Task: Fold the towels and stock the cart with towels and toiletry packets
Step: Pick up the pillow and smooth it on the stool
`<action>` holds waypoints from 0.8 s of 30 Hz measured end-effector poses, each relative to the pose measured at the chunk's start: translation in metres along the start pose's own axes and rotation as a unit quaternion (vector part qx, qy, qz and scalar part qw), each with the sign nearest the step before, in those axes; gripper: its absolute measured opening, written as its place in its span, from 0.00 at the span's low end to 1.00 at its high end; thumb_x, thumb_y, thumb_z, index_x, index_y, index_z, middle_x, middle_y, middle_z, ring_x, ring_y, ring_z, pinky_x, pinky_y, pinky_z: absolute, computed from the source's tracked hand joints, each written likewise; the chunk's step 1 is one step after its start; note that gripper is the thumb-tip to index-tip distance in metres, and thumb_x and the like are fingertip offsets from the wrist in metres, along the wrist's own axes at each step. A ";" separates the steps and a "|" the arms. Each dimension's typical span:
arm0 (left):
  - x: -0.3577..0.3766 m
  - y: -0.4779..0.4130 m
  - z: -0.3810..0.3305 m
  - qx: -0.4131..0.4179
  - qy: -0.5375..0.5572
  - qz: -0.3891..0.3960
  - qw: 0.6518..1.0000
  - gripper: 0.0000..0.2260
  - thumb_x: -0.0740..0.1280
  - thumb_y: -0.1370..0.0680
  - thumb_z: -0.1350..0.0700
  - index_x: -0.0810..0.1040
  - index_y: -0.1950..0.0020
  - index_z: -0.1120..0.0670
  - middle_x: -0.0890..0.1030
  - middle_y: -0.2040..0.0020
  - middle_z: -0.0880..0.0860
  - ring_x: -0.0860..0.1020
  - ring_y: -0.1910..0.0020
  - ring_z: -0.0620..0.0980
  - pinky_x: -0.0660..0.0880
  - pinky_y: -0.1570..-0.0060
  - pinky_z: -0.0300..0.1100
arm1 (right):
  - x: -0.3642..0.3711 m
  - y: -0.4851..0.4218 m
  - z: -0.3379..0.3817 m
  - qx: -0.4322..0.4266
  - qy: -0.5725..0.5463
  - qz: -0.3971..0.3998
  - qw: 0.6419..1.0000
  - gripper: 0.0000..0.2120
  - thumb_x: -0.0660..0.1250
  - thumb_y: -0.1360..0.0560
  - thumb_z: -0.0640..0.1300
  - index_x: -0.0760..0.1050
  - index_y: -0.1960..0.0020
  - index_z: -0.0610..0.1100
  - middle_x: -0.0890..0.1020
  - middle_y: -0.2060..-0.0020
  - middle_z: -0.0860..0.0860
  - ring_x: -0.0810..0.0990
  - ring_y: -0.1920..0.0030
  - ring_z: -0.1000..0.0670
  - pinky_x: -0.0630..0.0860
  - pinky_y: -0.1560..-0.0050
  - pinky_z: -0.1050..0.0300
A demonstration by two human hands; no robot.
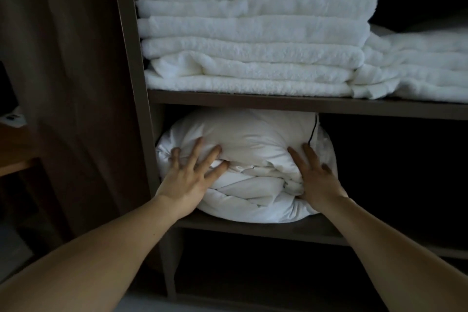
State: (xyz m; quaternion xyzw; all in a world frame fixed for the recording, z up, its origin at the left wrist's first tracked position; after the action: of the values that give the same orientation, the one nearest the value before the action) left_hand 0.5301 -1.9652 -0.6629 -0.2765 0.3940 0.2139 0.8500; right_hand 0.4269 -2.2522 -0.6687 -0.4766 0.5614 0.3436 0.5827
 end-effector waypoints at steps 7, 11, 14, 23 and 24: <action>-0.019 0.024 -0.001 0.013 0.042 0.040 0.998 0.45 0.63 0.24 0.45 0.30 0.22 0.44 0.25 0.24 0.55 0.23 0.28 0.65 0.40 0.30 0.71 | -0.034 0.036 0.013 0.065 0.016 -0.001 0.998 0.63 0.74 0.31 0.61 0.20 0.28 0.60 0.29 0.24 0.48 0.41 0.23 0.31 0.65 0.33 0.26; -0.059 0.035 0.009 0.032 0.095 0.093 0.991 0.43 0.62 0.23 0.43 0.32 0.21 0.45 0.30 0.21 0.54 0.26 0.25 0.61 0.45 0.27 0.68 | -0.070 0.066 0.036 0.042 0.016 0.004 0.999 0.60 0.71 0.31 0.67 0.25 0.25 0.54 0.29 0.24 0.47 0.32 0.23 0.36 0.58 0.32 0.25; -0.103 0.055 0.020 0.044 0.110 0.129 0.985 0.43 0.63 0.24 0.42 0.37 0.20 0.46 0.34 0.20 0.54 0.33 0.22 0.59 0.48 0.27 0.67 | -0.110 0.087 0.060 -0.022 -0.021 0.077 0.997 0.51 0.62 0.27 0.70 0.31 0.22 0.54 0.30 0.22 0.50 0.31 0.22 0.41 0.56 0.29 0.27; -0.260 0.132 0.156 -0.119 0.231 0.248 0.933 0.44 0.65 0.24 0.40 0.38 0.20 0.47 0.40 0.19 0.52 0.38 0.21 0.57 0.52 0.28 0.65 | -0.302 0.125 0.157 -0.117 -0.099 0.203 0.967 0.40 0.52 0.23 0.71 0.40 0.20 0.55 0.40 0.19 0.52 0.33 0.21 0.45 0.49 0.25 0.30; -0.277 0.139 0.175 -0.141 0.240 0.256 0.926 0.43 0.65 0.24 0.40 0.39 0.20 0.47 0.40 0.19 0.51 0.38 0.21 0.56 0.52 0.27 0.65 | -0.325 0.125 0.168 -0.126 -0.097 0.207 0.965 0.40 0.52 0.23 0.71 0.40 0.20 0.55 0.41 0.19 0.51 0.33 0.21 0.45 0.50 0.25 0.29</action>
State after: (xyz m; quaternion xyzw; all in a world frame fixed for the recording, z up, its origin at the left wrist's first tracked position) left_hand 0.3805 -1.7884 -0.3928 -0.3263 0.6098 0.4045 0.5984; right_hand 0.3215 -2.0112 -0.3848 -0.3844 0.5408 0.5691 0.4858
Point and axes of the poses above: each hand's wrist, its own y-axis away from the middle knuckle, its own x-axis out of the palm, z = x × y, the point moved 2 cm from there along -y, towards the middle knuckle
